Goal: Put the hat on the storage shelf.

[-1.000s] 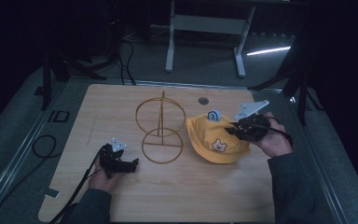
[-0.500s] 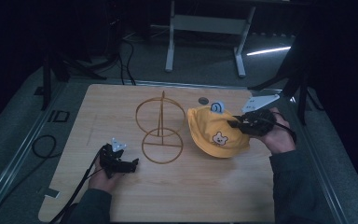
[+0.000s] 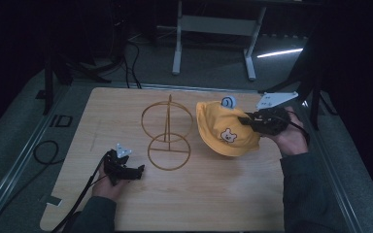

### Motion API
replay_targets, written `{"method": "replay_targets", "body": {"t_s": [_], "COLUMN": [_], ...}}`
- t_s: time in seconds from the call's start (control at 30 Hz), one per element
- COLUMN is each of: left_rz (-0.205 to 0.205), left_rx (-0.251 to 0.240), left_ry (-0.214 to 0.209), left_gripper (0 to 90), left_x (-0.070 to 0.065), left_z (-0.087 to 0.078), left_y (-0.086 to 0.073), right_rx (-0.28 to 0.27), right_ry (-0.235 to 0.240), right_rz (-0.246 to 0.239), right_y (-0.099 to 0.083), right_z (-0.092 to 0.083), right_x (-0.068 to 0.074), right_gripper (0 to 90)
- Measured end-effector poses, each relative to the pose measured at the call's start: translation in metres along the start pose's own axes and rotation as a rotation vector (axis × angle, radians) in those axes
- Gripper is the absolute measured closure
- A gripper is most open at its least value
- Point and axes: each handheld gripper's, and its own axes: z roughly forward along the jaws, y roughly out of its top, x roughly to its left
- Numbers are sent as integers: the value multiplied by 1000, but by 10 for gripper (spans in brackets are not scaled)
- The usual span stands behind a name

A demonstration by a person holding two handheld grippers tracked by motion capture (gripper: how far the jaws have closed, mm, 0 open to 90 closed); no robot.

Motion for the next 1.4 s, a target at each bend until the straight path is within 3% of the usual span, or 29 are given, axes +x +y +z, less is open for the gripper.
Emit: {"method": "replay_targets", "body": {"t_s": [0.67,1.03,1.4], "left_rz": [0,0,0], "left_rx": [1,1,1], "left_ry": [-1,0,0], "left_gripper": [19,19,19], "left_x": [0,0,0], "left_z": [0,0,0], "left_y": [0,0,0], "right_rx": [-99,-218,-276], "right_ry": [9,23,41], "right_rz": [37,52,56], "right_y": [9,9,15], "right_z": [-4,-11,-15], "right_x": [-4,-9,-9], "right_gripper": [788,794,798]}}
